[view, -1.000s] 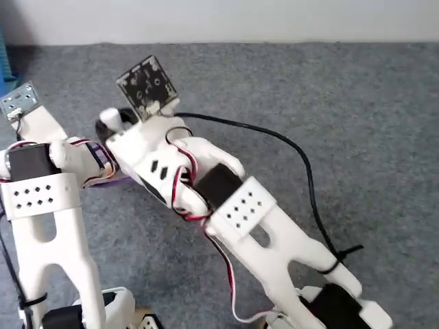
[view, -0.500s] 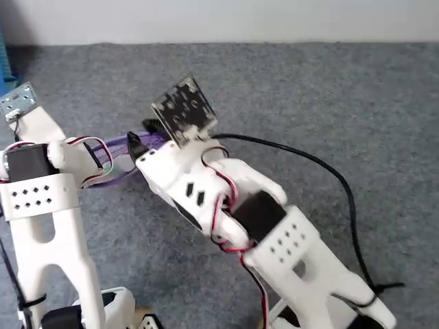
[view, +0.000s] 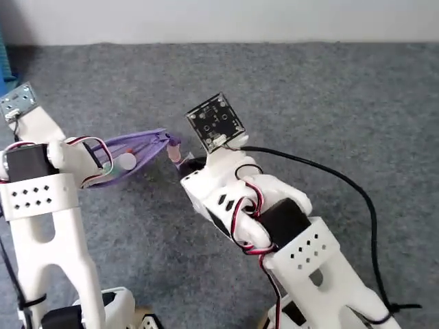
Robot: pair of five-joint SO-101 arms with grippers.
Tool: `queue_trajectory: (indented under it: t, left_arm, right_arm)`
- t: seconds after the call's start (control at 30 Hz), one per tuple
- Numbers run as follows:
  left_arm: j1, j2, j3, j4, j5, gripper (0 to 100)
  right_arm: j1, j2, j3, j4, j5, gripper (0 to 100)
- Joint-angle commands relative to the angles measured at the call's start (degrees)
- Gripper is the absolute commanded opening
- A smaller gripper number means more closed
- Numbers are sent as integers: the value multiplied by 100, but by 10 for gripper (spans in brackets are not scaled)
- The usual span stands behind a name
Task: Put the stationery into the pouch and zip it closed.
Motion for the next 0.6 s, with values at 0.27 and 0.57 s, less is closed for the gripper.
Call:
queue_trajectory:
  t: [0.27,0.57]
  left_arm:
    - [-18,-26,4,132,97,13]
    - [-26,-18,4,132,97,13]
  right_arm:
    - [-1068,585,-396,-1657,26,11]
    - [-189,2141,-316,-2721,9,11]
